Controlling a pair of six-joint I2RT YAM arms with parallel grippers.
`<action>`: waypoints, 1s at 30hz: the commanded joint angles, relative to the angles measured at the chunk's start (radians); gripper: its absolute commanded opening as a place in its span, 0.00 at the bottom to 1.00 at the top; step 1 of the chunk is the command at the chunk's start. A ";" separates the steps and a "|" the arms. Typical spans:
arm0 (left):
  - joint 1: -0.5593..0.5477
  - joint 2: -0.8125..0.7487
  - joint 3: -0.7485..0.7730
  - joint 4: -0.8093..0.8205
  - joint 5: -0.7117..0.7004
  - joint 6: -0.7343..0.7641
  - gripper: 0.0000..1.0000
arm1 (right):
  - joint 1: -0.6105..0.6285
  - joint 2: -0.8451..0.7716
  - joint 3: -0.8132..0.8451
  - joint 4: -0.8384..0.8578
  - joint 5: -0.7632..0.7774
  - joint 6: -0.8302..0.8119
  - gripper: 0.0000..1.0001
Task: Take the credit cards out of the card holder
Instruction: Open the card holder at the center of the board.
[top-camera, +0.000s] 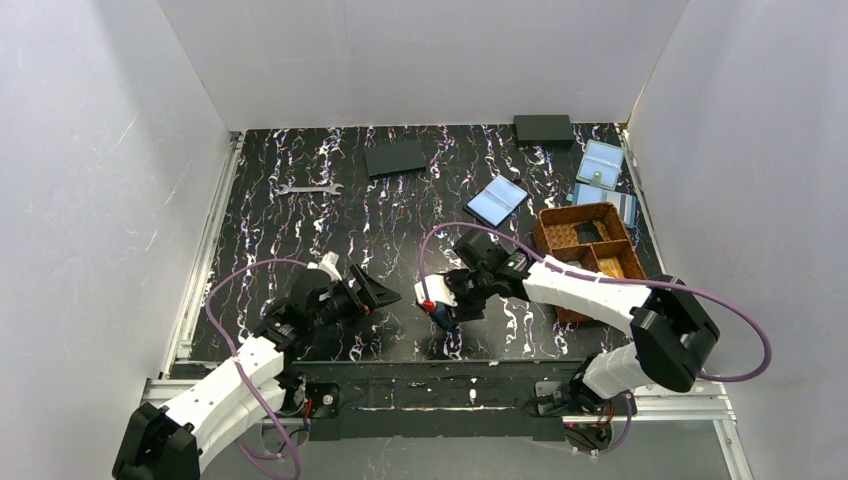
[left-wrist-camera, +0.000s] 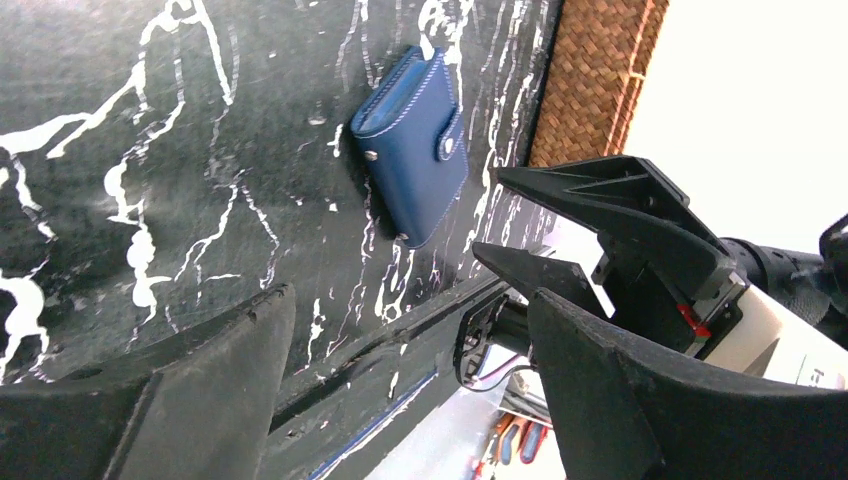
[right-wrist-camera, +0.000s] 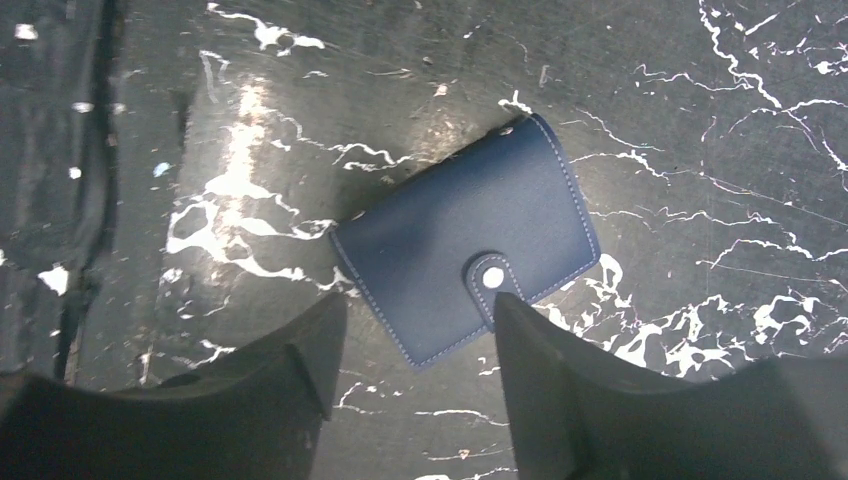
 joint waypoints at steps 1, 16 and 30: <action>-0.006 0.000 -0.026 0.007 -0.033 -0.135 0.83 | 0.046 0.057 0.046 0.113 0.094 0.036 0.59; -0.043 0.093 -0.004 0.007 -0.049 -0.157 0.74 | 0.059 0.134 0.004 0.230 0.240 0.117 0.50; -0.083 0.177 0.046 0.020 -0.059 -0.153 0.71 | 0.058 0.159 -0.057 0.257 0.264 0.121 0.49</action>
